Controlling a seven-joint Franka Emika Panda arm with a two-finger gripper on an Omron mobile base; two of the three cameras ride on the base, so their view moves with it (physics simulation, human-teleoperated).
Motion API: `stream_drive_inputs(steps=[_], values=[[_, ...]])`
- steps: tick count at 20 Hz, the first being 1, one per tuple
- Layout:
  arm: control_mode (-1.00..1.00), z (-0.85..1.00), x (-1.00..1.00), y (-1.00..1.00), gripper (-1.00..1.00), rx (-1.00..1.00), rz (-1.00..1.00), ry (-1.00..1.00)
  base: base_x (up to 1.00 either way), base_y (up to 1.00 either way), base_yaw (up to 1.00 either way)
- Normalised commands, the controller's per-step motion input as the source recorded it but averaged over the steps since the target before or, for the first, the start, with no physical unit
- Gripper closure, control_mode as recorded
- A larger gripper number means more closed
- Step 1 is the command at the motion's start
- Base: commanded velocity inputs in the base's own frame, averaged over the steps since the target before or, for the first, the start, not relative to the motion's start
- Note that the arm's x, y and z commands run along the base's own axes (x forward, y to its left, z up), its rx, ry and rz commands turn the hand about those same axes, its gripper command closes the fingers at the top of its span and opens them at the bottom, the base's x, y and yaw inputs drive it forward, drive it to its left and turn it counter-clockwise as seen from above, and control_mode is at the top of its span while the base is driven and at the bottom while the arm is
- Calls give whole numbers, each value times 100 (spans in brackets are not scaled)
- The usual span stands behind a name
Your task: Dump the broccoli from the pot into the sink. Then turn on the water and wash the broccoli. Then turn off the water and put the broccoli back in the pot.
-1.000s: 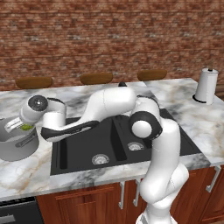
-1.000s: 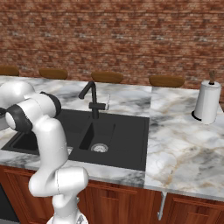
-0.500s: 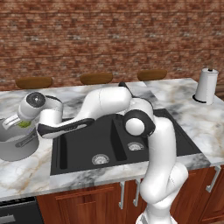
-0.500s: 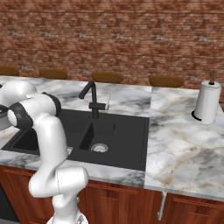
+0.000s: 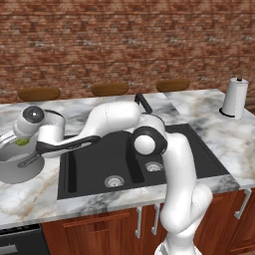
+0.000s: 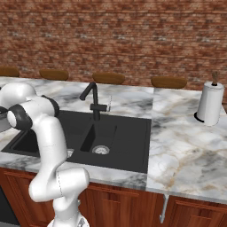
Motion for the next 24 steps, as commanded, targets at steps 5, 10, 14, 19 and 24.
stream_drive_inputs(steps=[5, 10, 14, 19, 24], values=[[-100, -22, 5, 5, 100, 0, 0, 1, 0, 0, 0], [-100, -28, 7, 1, 100, 0, 0, 0, 0, 0, 0], [-100, -15, 13, 4, 100, 0, 0, 0, 0, 0, 0], [-100, -2, 23, 5, 100, 0, 0, 0, 0, 0, 0], [-100, -1, 18, 8, 100, 0, 0, 0, 0, 0, 0]])
